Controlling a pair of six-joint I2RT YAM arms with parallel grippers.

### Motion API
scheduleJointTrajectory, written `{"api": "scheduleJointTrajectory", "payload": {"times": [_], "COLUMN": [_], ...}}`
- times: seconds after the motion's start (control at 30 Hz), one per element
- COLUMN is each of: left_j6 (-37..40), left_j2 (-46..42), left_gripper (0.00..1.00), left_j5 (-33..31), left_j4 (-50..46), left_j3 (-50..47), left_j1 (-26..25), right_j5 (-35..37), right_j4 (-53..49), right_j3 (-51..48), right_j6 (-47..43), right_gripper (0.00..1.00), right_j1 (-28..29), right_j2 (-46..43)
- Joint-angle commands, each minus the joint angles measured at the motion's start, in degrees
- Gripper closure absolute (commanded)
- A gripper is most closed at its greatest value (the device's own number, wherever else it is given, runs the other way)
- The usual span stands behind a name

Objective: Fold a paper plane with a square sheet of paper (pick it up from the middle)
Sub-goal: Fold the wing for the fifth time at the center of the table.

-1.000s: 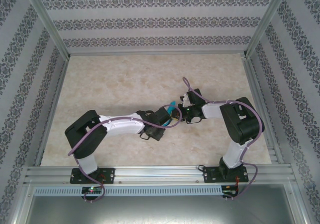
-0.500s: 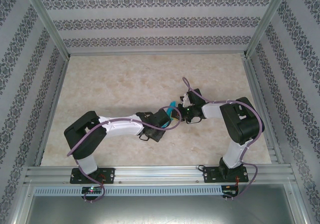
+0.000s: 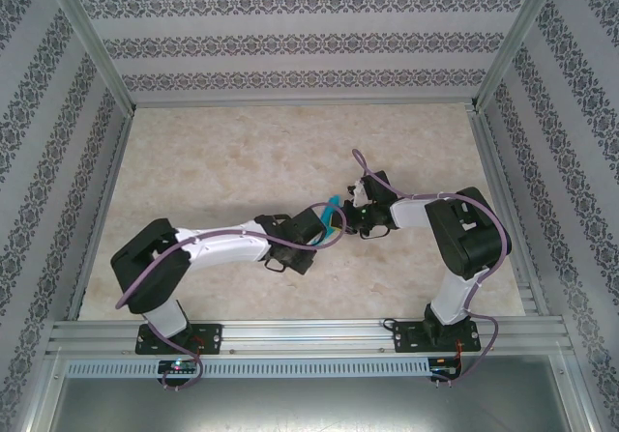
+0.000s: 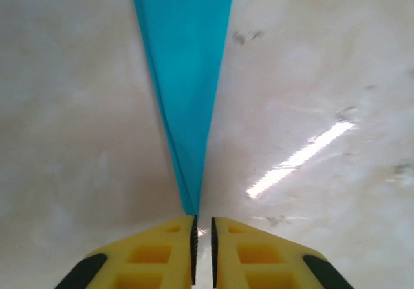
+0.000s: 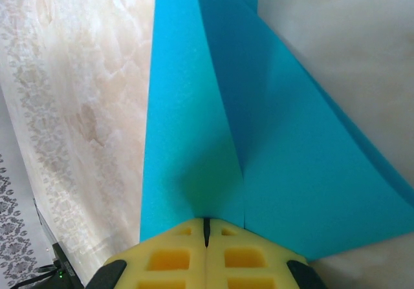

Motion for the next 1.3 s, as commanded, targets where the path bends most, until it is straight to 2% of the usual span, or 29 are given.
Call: {"api": "scheduleJointTrajectory", "payload": {"times": [0.0,0.13,0.37,0.57,0.9,1.27], "left_j6": [-0.35,-0.59,-1.32,-0.90,-0.50,-0.36], "left_j2": [-4.11,-4.26,1.87,5.16,6.60,6.95], "left_gripper": [0.81,0.81,0.86,0.88,0.88,0.88], "left_j5": [3.10,5.81,10.86,11.69,14.67,14.64], "left_j4": [-1.40,0.49,6.97,8.89,10.48,11.20], "left_j3": [1.52,2.75,4.12,3.04,0.52,-2.76], "left_j1": [1.77,4.07,6.52,7.98,8.34,8.69], "right_j5": [6.92,6.64,6.55,6.41,6.86,7.09], "right_j4": [-7.58,-7.39,-7.73,-7.75,-8.36,-8.78], "right_j3": [-1.71,-1.67,-1.27,-1.10,-1.01,-1.10], "right_j6": [-1.90,-1.75,-1.81,-1.81,-2.14,-2.52], "right_gripper": [1.00,1.00,1.00,1.00,1.00,1.00], "right_j1": [-0.25,-0.19,-0.10,-0.06,-0.29,-0.44], "right_j2": [2.84,2.95,2.72,2.88,3.26,3.50]}}
